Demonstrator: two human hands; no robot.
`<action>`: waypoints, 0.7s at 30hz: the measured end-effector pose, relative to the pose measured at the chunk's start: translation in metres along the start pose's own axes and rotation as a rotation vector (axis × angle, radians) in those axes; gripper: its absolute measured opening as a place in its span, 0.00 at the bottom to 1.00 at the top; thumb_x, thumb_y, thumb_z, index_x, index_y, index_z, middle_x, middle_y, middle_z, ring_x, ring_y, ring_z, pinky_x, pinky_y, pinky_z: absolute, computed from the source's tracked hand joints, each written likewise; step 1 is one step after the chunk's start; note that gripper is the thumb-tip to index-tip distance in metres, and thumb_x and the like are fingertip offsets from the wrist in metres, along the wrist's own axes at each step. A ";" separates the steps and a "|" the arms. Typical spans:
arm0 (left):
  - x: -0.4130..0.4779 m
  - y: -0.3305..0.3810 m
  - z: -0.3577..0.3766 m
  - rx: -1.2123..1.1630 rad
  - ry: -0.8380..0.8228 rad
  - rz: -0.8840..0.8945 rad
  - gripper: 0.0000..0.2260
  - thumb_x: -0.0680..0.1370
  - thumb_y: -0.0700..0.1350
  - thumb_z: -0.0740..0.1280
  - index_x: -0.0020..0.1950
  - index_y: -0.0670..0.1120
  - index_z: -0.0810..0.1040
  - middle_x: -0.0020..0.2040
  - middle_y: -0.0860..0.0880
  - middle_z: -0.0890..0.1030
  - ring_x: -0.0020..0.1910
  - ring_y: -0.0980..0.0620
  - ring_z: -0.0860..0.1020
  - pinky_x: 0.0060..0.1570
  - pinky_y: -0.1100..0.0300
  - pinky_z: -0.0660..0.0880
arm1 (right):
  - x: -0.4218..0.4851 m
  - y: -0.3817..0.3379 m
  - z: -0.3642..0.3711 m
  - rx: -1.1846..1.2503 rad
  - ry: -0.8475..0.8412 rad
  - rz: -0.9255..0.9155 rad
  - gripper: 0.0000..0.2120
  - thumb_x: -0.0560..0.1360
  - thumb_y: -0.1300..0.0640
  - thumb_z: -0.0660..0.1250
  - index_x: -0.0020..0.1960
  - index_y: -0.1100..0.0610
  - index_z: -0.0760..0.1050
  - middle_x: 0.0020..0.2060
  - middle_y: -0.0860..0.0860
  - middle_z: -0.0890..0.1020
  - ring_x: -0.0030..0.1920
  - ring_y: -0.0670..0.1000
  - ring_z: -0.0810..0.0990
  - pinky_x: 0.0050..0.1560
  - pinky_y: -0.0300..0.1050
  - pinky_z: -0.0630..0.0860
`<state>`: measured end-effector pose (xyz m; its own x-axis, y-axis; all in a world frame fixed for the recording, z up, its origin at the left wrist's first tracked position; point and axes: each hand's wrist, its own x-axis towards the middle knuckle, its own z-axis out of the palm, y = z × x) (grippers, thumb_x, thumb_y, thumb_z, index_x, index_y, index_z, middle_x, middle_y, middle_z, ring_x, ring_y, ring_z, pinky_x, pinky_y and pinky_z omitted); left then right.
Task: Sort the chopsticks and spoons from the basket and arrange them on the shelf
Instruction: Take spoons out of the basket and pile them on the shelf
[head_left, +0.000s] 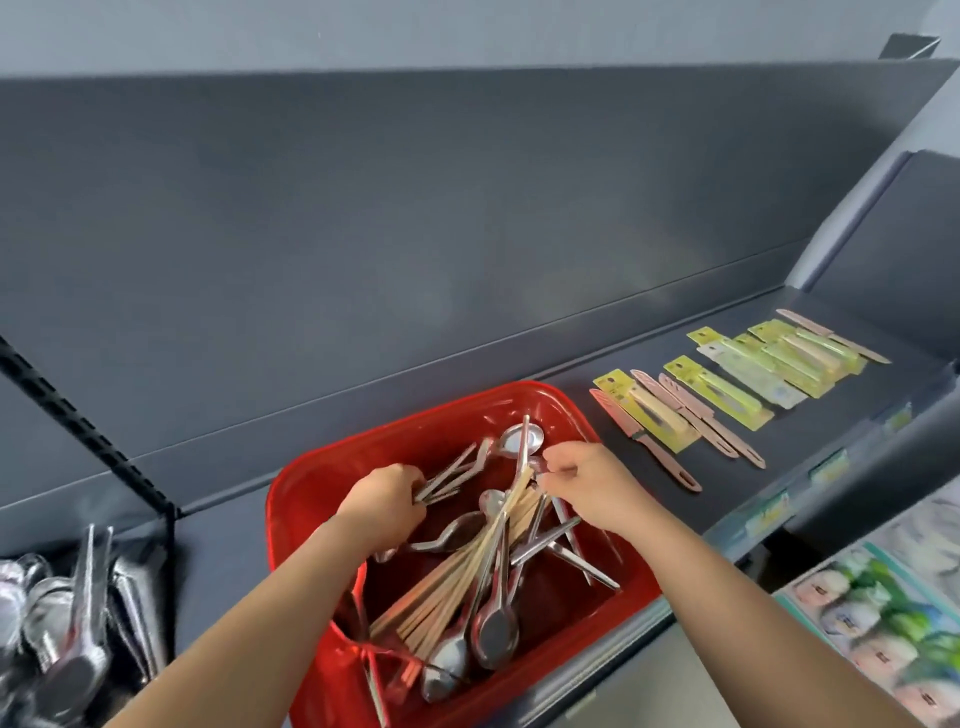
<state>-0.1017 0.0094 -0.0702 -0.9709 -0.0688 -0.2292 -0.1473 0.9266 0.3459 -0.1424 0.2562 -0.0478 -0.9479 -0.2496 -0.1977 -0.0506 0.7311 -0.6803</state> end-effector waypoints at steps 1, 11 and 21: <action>0.000 -0.001 -0.001 -0.018 -0.001 0.006 0.08 0.76 0.44 0.65 0.54 0.46 0.79 0.50 0.46 0.82 0.51 0.44 0.79 0.47 0.57 0.72 | 0.004 -0.001 -0.001 -0.020 -0.009 -0.007 0.15 0.75 0.60 0.68 0.53 0.72 0.74 0.53 0.67 0.78 0.55 0.65 0.77 0.57 0.58 0.73; -0.016 0.001 -0.029 -0.415 0.146 0.081 0.06 0.80 0.36 0.60 0.45 0.46 0.72 0.33 0.54 0.79 0.29 0.61 0.73 0.33 0.70 0.69 | 0.052 -0.017 0.010 -0.089 -0.024 -0.049 0.14 0.76 0.57 0.66 0.33 0.56 0.70 0.29 0.49 0.74 0.27 0.45 0.71 0.25 0.33 0.62; -0.033 -0.001 -0.052 -0.936 0.283 0.026 0.09 0.82 0.42 0.60 0.47 0.41 0.77 0.29 0.53 0.73 0.31 0.49 0.79 0.43 0.50 0.77 | 0.061 -0.048 -0.019 0.352 0.287 -0.252 0.11 0.80 0.52 0.60 0.40 0.52 0.74 0.28 0.48 0.79 0.28 0.45 0.74 0.34 0.48 0.72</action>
<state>-0.0794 -0.0085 -0.0161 -0.9674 -0.2519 -0.0269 -0.0969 0.2698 0.9580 -0.2036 0.2176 -0.0138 -0.9706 -0.1699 0.1707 -0.2263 0.4009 -0.8877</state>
